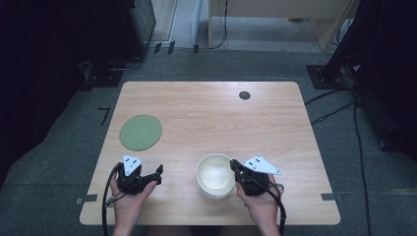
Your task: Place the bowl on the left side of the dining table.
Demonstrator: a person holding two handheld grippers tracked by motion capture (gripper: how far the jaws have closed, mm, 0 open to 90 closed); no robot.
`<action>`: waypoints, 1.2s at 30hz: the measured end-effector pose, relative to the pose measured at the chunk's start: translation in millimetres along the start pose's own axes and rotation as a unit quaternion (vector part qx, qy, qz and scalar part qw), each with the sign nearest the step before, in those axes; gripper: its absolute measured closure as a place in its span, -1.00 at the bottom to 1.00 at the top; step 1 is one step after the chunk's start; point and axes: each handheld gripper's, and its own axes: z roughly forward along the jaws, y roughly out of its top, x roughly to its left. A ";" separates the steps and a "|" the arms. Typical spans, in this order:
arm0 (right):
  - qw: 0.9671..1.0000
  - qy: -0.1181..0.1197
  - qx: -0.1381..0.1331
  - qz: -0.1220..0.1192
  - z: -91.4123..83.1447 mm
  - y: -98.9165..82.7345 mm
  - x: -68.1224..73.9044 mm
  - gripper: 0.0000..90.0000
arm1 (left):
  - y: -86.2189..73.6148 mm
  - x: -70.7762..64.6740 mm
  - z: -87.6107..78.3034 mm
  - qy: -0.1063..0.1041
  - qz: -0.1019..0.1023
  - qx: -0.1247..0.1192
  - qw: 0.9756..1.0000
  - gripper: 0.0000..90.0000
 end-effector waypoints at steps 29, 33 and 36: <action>0.994 -0.059 -0.042 -0.078 -11.4 3.6 24.0 0.88 | 20.7 -43.1 -16.3 -0.086 0.000 -0.033 0.996 -0.71; 0.992 -0.058 -0.078 -0.081 -19.7 7.9 26.4 0.88 | 26.9 -48.7 -22.8 -0.129 -0.024 -0.048 0.990 -0.71; 0.991 -0.058 -0.090 -0.085 -22.4 9.9 28.4 0.88 | 30.1 -53.0 -27.8 -0.141 -0.025 -0.057 0.988 -0.71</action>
